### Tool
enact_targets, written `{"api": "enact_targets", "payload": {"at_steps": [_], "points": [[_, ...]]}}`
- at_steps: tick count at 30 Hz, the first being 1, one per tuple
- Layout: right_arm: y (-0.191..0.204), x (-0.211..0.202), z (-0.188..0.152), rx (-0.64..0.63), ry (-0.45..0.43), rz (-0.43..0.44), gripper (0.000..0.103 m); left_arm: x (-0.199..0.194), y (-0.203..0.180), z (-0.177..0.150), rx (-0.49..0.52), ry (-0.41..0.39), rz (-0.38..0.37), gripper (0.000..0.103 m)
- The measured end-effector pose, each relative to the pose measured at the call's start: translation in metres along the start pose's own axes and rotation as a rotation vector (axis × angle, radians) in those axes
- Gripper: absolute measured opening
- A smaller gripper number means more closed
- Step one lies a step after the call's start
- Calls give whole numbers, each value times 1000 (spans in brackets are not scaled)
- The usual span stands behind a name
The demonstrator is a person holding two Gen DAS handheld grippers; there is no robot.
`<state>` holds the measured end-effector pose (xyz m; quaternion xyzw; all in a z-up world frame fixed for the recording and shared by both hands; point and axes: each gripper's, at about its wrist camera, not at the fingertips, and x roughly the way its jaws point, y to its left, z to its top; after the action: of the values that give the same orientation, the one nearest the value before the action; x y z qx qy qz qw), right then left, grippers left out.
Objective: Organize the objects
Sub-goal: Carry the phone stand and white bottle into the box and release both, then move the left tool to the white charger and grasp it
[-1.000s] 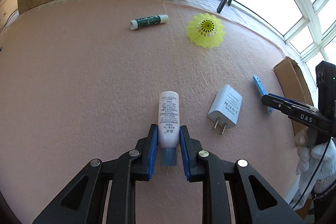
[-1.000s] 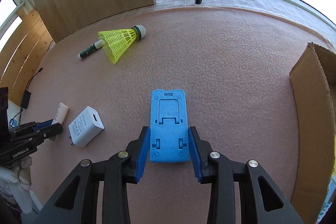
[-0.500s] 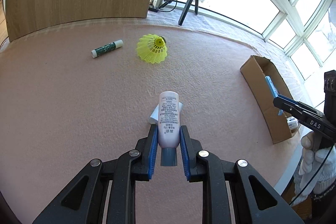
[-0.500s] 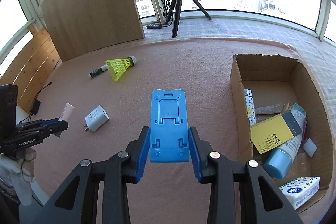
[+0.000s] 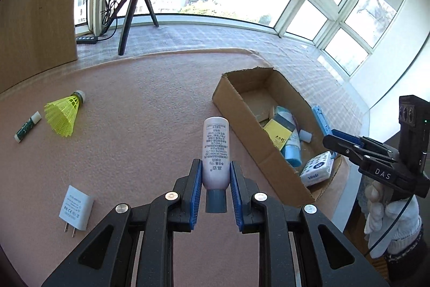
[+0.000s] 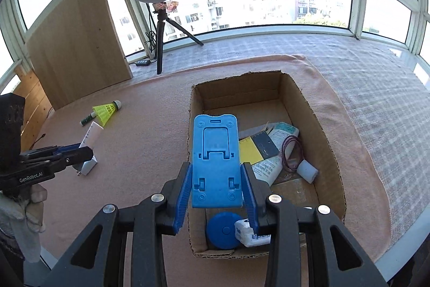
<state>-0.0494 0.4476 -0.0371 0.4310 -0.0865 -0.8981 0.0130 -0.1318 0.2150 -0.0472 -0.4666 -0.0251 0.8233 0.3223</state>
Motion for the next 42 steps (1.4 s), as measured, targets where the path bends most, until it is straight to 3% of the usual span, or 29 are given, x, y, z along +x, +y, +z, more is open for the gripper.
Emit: {"api": "enact_targets", "payload": {"at_steps": [7, 16, 17, 19, 20, 21, 42], "points": [[-34, -1, -4, 41, -1, -32, 33, 46, -53, 32, 75, 17, -46, 22], [-54, 4, -2, 51, 10, -50, 33, 84, -94, 52, 137, 44, -66, 23], [-55, 4, -2, 50, 10, -39, 34, 86, -95, 54, 135, 44, -64, 27], [-56, 4, -1, 53, 22, 8, 48, 86, -96, 58, 114, 27, -59, 63], [-55, 3, -1, 58, 21, 14, 63, 84, -94, 59, 102, 10, -62, 66], [-53, 1, -2, 57, 12, 12, 68, 82, -92, 60, 95, 3, -61, 66], [-23, 2, -3, 78, 30, 36, 68, 29, -64, 42, 127, -30, 58, 66]]}}
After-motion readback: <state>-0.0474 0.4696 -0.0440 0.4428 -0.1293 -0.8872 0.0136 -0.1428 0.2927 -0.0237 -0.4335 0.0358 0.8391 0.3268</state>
